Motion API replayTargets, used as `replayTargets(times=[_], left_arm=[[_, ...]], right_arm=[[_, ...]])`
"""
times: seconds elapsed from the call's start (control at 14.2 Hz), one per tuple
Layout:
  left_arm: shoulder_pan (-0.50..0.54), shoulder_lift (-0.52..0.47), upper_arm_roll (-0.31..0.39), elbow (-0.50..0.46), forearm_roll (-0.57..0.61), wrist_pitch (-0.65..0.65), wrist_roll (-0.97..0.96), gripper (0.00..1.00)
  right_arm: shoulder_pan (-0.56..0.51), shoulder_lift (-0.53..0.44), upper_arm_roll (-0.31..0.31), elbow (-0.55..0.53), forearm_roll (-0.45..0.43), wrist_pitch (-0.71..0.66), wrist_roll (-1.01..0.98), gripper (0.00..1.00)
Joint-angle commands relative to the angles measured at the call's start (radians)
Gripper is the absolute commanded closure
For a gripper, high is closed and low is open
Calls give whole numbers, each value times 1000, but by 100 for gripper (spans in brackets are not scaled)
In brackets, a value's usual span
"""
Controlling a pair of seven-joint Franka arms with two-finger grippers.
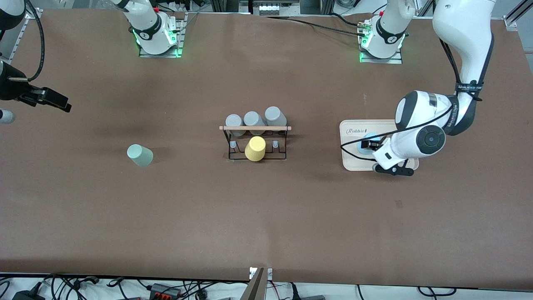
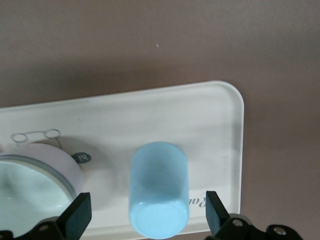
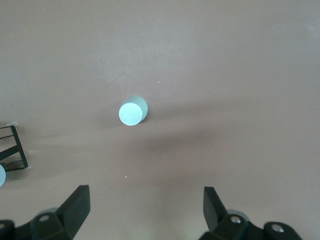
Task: Hang scattered cups on rack with three cups
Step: 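Lower the left gripper around the light blue cup and close it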
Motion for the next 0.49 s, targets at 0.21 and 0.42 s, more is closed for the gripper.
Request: replayTargets(times=[0.21,0.42], left_arm=[[16,-40,-13,-66,-48,14,23,0],[16,-34,-12,-74,-44,13,26,0]], right_arm=[[2,-33,3,-36,14,31,15,0],[2,-33,4,-36,12,32,15,0]])
